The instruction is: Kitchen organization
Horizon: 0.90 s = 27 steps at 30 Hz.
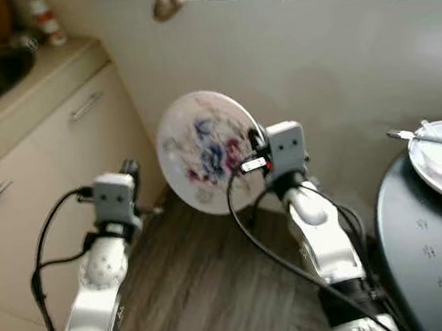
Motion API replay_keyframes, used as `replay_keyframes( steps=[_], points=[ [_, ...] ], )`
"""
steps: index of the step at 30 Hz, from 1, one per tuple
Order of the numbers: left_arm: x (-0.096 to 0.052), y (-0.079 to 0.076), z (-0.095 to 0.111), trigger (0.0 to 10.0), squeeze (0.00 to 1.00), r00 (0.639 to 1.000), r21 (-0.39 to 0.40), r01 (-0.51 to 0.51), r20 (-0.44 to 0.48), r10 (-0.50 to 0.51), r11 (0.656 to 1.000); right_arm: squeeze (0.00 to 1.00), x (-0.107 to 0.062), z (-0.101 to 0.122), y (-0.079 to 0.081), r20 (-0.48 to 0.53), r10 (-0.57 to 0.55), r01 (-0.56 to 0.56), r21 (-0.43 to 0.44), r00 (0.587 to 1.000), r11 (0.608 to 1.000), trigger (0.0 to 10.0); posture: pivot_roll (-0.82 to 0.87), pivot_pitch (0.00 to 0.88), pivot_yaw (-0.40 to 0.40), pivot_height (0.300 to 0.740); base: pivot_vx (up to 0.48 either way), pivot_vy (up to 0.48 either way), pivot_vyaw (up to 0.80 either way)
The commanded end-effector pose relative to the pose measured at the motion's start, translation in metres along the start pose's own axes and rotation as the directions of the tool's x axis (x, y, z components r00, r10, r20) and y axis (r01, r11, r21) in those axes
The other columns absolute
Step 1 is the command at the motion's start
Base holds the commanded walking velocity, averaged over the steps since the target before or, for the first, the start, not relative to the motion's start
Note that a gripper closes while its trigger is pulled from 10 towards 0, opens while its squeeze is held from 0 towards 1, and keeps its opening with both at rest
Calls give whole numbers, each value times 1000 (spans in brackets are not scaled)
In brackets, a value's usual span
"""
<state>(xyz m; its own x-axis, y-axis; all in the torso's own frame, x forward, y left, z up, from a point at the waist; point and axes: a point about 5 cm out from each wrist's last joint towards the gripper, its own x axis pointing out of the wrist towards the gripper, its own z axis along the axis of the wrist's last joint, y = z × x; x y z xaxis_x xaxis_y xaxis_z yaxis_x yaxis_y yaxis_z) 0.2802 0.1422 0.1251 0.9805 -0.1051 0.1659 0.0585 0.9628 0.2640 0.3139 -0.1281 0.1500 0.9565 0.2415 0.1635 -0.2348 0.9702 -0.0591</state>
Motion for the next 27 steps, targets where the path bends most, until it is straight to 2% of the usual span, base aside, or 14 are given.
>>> replay_keyframes(
  steps=[1, 13, 19, 27],
  points=[
    [-1, 6, -2, 10000, 0, 1000, 21, -7, -12, 7, 1000, 0, 2, 6, 4, 37, 8, -8, -3, 999, 1000, 10000, 19, 15, 2, 740, 0, 0, 800],
    [0, 8, 6, 10000, 0, 999, -6, -15, 33, 15, 1000, 0, 2, 2, 2, 26, -11, 11, -22, 1000, 1000, 10000, 20, 21, 3, 740, 0, 0, 800],
    [1, 13, 10, 10000, 0, 997, -25, -37, 62, 39, 999, 0, 3, 2, -1, 34, -35, 35, 7, 999, 999, 10000, 21, 23, 2, 740, 156, 0, 0],
    [2, 13, 13, 10000, 0, 996, -30, -32, 79, 35, 999, 0, 4, 2, 1, 37, -26, 27, -36, 999, 999, 10000, 21, 22, 4, 740, 465, 0, 0]
  ],
)
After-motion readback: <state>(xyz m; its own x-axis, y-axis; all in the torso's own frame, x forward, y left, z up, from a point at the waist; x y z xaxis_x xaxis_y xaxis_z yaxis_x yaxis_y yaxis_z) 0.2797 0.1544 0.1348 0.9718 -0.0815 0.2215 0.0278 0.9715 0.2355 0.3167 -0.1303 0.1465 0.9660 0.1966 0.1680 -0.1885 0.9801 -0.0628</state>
